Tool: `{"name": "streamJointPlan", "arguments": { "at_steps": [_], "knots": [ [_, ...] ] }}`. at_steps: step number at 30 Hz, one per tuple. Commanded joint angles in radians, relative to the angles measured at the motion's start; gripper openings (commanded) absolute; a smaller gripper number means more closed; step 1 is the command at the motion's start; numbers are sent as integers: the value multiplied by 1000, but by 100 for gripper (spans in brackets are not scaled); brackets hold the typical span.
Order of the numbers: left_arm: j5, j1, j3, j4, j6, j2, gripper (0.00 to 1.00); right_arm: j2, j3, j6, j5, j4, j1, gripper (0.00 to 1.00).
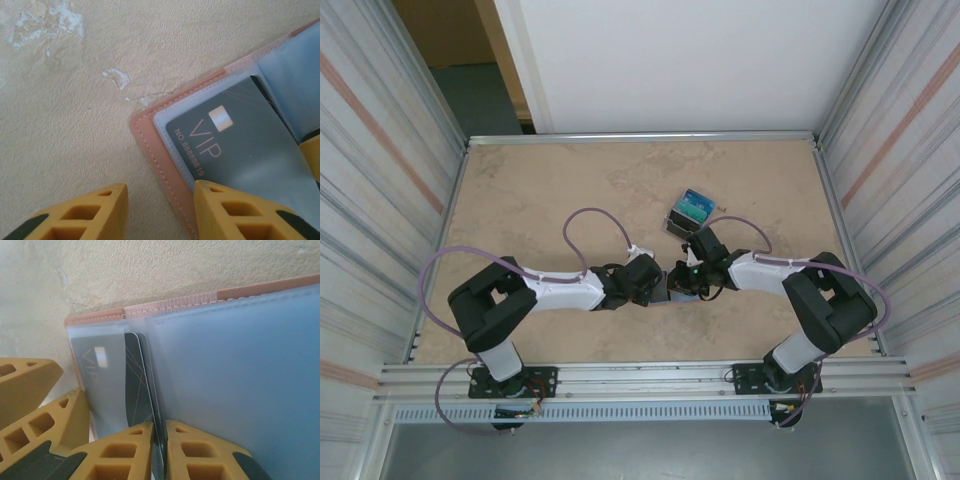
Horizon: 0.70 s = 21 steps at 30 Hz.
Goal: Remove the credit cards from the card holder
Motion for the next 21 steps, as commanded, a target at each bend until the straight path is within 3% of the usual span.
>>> {"name": "streamJointPlan", "arguments": {
  "at_steps": [1, 10, 21],
  "knots": [
    [-8, -6, 12, -47, 12, 28, 38, 19, -25, 6, -40, 31, -5, 14],
    [3, -6, 20, -47, 12, 41, 31, -15, -60, 3, -123, 128, -8, 14],
    [4, -12, 17, -46, 7, 34, 31, 16, -104, 59, -194, 270, -35, 14]
  ]
}}
